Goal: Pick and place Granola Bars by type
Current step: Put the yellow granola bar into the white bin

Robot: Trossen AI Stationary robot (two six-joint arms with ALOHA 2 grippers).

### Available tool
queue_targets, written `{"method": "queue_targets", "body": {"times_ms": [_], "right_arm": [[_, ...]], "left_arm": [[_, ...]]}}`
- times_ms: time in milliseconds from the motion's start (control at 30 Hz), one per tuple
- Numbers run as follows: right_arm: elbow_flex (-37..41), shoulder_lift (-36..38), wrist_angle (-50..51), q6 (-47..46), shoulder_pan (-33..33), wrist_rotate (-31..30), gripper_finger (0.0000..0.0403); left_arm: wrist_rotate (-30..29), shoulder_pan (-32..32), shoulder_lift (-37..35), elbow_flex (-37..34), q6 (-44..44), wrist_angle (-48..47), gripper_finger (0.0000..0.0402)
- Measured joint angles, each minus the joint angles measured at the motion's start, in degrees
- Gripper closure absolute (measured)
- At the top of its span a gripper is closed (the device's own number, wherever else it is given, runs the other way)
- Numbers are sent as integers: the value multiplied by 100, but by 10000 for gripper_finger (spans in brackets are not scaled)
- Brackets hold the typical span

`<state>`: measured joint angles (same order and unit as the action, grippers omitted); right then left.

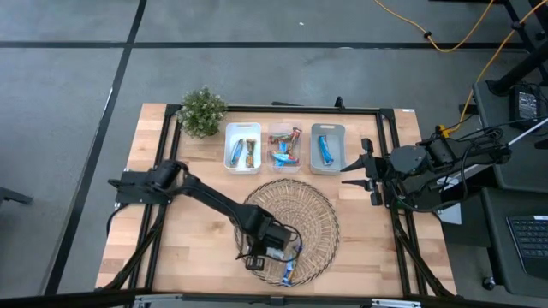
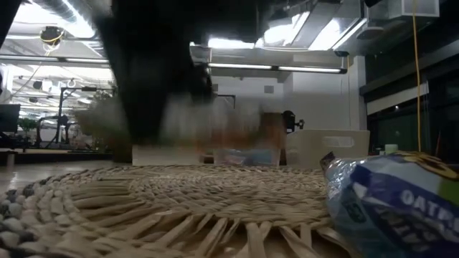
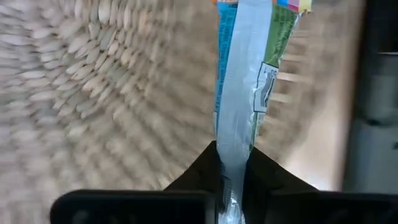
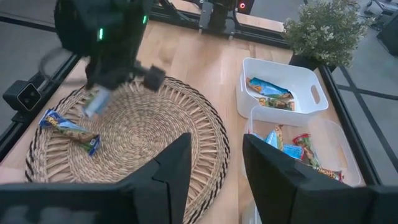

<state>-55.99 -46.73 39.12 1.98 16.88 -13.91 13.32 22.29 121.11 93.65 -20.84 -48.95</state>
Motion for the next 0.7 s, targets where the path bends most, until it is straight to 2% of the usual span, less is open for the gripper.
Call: {"method": "queue_targets", "body": {"times_ms": [200,333,500,700], "right_arm": [[0,-1,-3,2,0,-2,256],[0,0,-11,1,0,-2,256],[0,0,-14,22,0,-2,256],[0,0,-76,22,0,-2,256]], "left_arm": [[135,-135,-1200,4,-51,-188,380],[37,-211,-2337,11,-218,312,386],[-796,-173,-3702,23,-455,1475,380],[-2172,334,-4657,33,699,2241,389]]}}
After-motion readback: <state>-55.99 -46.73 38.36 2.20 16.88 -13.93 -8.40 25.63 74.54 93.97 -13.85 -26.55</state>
